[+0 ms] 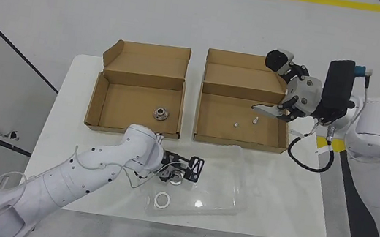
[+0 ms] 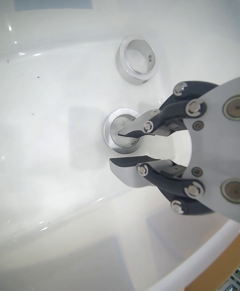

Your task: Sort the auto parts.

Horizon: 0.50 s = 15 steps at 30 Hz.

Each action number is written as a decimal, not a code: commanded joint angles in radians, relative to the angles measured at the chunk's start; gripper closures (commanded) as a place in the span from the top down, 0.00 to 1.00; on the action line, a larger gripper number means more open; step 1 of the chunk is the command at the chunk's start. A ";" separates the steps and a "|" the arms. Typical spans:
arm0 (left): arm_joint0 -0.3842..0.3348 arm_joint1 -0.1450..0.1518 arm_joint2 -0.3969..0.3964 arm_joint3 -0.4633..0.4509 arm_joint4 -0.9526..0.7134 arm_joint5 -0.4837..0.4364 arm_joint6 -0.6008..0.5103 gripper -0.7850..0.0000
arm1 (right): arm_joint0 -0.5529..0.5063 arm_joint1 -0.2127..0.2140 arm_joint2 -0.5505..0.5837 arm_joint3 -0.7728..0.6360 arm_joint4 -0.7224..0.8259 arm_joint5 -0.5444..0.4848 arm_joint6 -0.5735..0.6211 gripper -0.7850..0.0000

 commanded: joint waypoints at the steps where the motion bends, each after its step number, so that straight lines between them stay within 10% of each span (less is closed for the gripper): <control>1: 0.000 0.000 0.000 0.001 0.001 0.000 0.001 0.32 | 0.000 0.000 0.000 0.000 0.000 0.000 0.000 1.00; 15: -0.004 -0.002 0.006 0.014 0.024 -0.003 0.015 0.15 | 0.000 0.000 0.000 0.000 0.000 0.000 0.000 1.00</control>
